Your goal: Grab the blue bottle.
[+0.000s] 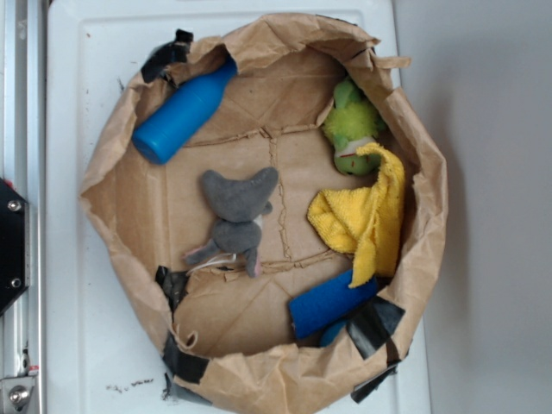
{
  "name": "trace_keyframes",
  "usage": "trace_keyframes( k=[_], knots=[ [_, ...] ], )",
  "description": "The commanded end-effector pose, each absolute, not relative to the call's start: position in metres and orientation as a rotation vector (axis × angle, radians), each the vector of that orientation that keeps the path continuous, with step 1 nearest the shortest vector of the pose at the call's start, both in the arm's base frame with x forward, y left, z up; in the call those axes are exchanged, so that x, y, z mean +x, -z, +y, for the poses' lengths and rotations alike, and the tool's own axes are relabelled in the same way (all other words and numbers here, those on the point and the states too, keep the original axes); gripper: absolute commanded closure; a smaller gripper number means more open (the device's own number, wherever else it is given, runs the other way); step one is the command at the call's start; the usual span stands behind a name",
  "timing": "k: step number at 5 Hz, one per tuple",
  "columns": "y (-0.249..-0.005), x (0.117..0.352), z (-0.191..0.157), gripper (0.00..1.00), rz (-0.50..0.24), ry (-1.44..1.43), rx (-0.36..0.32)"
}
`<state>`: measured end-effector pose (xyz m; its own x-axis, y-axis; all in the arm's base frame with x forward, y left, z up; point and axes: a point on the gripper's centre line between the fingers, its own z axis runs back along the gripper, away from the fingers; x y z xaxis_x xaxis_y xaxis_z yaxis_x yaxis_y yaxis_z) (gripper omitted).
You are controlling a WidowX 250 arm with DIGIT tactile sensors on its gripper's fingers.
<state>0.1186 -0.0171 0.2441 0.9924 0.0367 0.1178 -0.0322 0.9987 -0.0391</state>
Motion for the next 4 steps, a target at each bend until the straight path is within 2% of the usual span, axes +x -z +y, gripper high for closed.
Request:
trace_keyframes(
  k=[1,2,3,4],
  knots=[
    [-0.244,0.119,-0.017,0.0,-0.119,-0.035,-0.037],
    [-0.243,0.158,-0.023,0.0,-0.141,-0.106,-0.036],
    [-0.243,0.195,-0.017,0.0,-0.168,-0.196,-0.028],
    [-0.233,0.225,-0.003,0.0,-0.165,-0.393,-0.038]
  ],
)
